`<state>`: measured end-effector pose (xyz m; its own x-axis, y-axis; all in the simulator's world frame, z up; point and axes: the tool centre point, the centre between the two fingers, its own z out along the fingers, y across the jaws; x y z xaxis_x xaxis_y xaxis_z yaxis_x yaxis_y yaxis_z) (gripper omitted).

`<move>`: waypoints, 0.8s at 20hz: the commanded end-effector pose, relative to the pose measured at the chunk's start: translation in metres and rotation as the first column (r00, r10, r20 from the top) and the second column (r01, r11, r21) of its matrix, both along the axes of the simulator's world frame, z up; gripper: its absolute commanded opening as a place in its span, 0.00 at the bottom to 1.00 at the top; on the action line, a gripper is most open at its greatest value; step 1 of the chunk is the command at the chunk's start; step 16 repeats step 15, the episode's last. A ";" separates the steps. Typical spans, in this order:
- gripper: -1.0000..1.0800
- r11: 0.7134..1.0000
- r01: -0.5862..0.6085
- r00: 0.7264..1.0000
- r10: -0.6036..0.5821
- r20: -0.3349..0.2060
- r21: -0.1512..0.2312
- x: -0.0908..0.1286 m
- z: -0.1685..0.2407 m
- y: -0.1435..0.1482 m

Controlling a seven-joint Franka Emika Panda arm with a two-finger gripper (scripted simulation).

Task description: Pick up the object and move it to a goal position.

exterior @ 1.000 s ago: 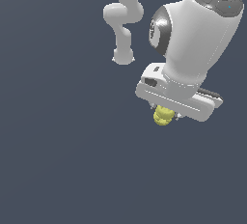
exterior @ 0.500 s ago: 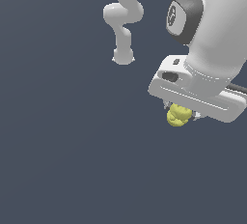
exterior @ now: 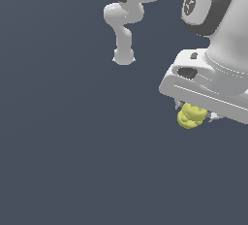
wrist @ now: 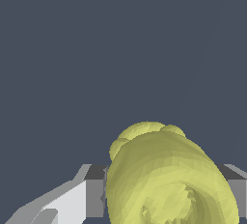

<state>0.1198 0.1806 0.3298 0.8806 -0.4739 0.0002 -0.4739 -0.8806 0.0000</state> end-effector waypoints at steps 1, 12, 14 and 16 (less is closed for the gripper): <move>0.00 1.000 0.000 1.000 0.000 0.000 0.000 0.003 0.004 0.003; 0.00 1.000 0.000 1.000 0.000 0.000 0.000 0.007 0.010 0.008; 0.00 1.000 0.000 1.000 0.000 0.000 0.000 0.007 0.010 0.008; 0.00 1.000 0.000 1.000 0.000 0.000 0.000 0.008 0.010 0.008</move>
